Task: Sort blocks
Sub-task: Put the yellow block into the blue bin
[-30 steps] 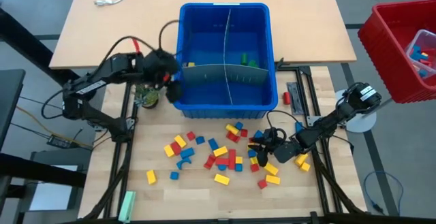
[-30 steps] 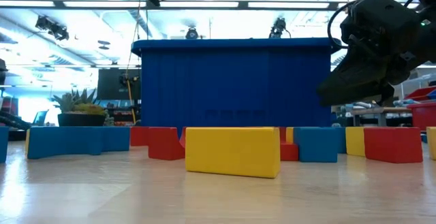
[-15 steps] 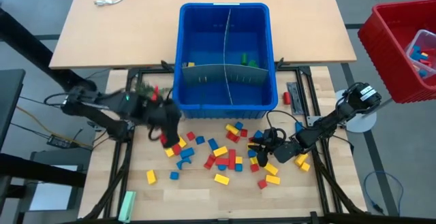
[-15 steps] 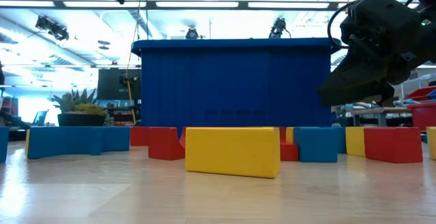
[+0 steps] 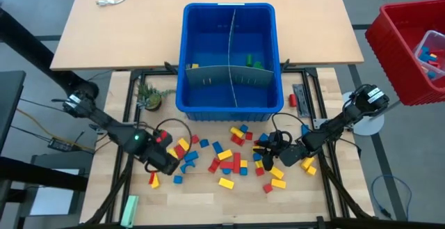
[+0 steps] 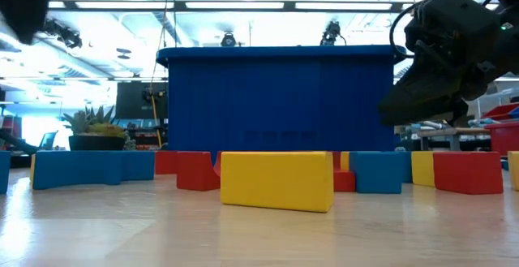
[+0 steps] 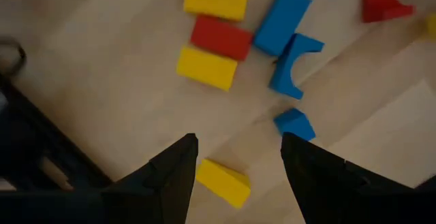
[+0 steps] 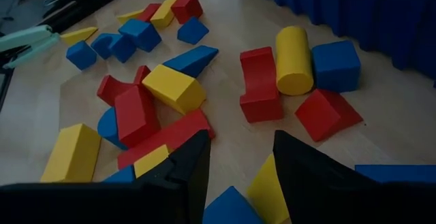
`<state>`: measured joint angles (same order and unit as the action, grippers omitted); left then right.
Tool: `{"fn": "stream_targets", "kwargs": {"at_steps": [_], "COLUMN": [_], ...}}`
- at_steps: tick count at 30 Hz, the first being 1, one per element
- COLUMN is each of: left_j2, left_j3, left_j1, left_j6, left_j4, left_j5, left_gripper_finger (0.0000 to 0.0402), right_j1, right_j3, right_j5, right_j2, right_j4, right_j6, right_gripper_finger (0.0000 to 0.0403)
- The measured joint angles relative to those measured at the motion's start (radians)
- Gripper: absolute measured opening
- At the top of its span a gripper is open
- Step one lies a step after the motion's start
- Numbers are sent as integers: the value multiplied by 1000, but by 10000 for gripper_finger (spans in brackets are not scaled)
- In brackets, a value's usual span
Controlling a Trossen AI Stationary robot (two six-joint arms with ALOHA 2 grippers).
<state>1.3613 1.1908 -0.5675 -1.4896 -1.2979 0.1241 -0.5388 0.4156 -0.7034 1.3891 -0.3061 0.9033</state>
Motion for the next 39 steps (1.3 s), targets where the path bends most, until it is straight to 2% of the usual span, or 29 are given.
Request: {"fn": "stream_targets", "kwargs": {"at_steps": [6,10,16,24,34,39], "left_j2": [0,0,0,7,102,171], "left_j3": [-104,-161,-243,-299,-322,-322], "left_j1": [-82,-122,-187,-307,-325,-328], "left_j6": [-187,-322,-496,-802,-822,-822], "left_j4": [146,183,325,350,430,445], "left_j5": [-33,-46,-112,-110,-75,-123], "left_gripper_finger": [223,225,247,273,273,273], "right_j1": [2,6,9,11,13,13], "right_j3": [0,0,0,0,0,0], "right_j5": [-4,3,8,10,9,9], "right_j2": [0,0,0,0,0,0], "right_j4": [-13,-13,-13,-13,-14,-14], "right_j6": [-29,-42,-60,-65,-68,-68], "right_gripper_finger": [151,151,151,151,151,151]}}
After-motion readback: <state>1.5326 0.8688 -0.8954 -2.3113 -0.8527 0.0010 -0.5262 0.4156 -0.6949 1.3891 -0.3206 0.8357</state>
